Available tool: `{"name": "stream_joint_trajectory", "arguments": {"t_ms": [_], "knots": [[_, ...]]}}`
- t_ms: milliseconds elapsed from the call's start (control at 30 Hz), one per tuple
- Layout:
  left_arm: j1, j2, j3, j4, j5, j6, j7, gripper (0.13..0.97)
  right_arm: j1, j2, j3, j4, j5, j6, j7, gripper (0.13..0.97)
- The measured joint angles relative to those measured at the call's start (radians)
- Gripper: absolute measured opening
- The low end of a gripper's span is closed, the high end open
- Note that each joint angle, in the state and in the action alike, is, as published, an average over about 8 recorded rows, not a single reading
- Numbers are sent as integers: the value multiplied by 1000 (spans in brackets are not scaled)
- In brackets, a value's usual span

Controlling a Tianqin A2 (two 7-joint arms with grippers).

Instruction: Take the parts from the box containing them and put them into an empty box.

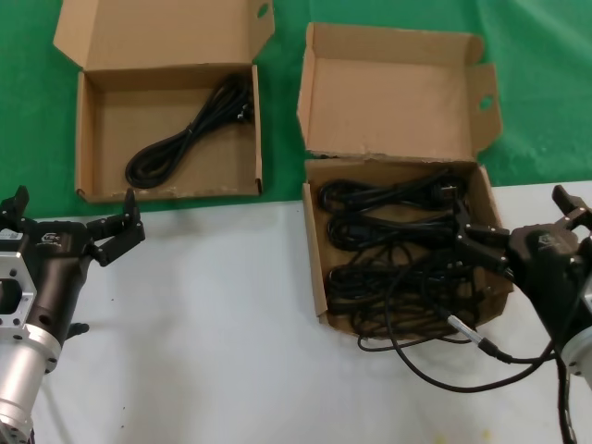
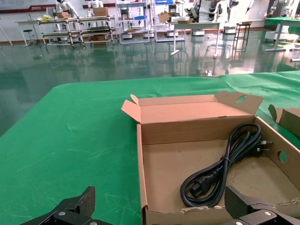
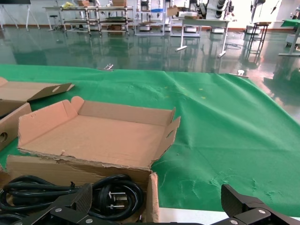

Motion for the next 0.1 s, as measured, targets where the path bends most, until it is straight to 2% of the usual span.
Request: {"name": "stream_joint_trajectory", "arguments": {"t_ms": [100], "knots": [[0, 0, 0, 0, 0, 0, 0, 966, 0, 0, 0, 0, 0, 0, 0, 966]]}}
